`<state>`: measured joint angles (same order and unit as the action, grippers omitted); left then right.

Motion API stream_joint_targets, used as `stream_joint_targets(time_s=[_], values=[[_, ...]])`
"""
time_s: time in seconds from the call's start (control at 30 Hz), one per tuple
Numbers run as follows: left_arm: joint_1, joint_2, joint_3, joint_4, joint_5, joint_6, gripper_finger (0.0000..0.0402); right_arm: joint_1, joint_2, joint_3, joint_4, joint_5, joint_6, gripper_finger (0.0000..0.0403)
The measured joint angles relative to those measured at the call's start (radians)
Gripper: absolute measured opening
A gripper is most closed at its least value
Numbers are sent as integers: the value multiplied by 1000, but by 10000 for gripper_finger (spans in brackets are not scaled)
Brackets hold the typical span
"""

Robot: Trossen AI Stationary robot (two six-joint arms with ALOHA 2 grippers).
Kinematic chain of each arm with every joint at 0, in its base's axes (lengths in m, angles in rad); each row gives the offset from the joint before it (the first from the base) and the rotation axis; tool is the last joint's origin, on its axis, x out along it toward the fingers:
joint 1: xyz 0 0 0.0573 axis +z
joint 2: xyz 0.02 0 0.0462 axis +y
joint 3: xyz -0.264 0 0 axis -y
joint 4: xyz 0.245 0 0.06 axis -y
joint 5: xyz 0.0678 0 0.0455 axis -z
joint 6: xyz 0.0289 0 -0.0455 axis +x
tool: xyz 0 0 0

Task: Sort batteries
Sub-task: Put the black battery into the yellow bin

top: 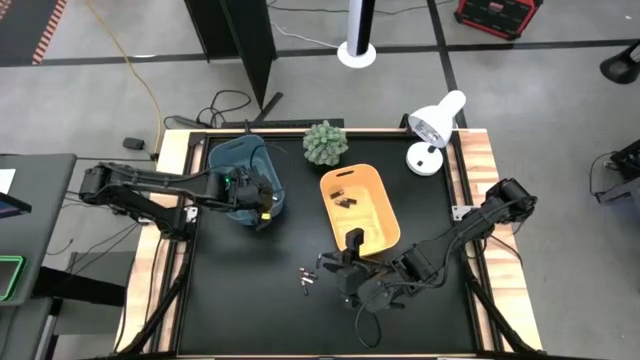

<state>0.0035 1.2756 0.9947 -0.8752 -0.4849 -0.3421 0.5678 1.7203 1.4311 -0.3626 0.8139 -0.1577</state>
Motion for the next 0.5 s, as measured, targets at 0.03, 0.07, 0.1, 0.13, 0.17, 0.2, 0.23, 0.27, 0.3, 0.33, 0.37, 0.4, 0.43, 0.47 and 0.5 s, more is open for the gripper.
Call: stream_joint_targets(time_s=[0.03,0.07,0.1,0.13,0.17,0.2,0.23,0.27,0.3,0.33,0.37,0.4,0.43,0.47,0.5], values=[[-2,0,0,3,34,0,192,0,0,0,0,0,0,122],[-5,0,0,6,68,1,194,0,0,0,-1,0,0,122],[-8,0,0,12,93,10,194,0,0,0,-1,0,0,122],[-13,1,0,17,98,19,194,0,0,0,-1,0,0,122],[-18,1,0,26,101,22,193,0,0,0,-1,0,0,122],[-22,1,0,32,103,24,191,-1,0,0,-1,0,0,122],[-26,1,0,36,102,24,190,-1,0,0,-2,0,0,122],[-30,-2,0,40,95,24,188,-1,0,0,-2,0,0,122],[-37,-6,0,47,83,26,187,-1,0,0,-2,0,0,122],[-45,-10,0,58,65,28,186,-1,0,0,-2,0,1,122],[-52,-17,0,73,45,33,185,-1,0,0,-2,0,3,122],[-63,-22,0,88,28,41,185,-1,0,0,-2,0,4,122],[-72,-28,0,107,21,49,185,-1,0,0,-2,0,5,122],[-82,-34,0,123,19,58,184,-1,0,0,-2,0,8,122],[-93,-38,0,137,20,66,184,-2,0,0,-3,0,8,122]])
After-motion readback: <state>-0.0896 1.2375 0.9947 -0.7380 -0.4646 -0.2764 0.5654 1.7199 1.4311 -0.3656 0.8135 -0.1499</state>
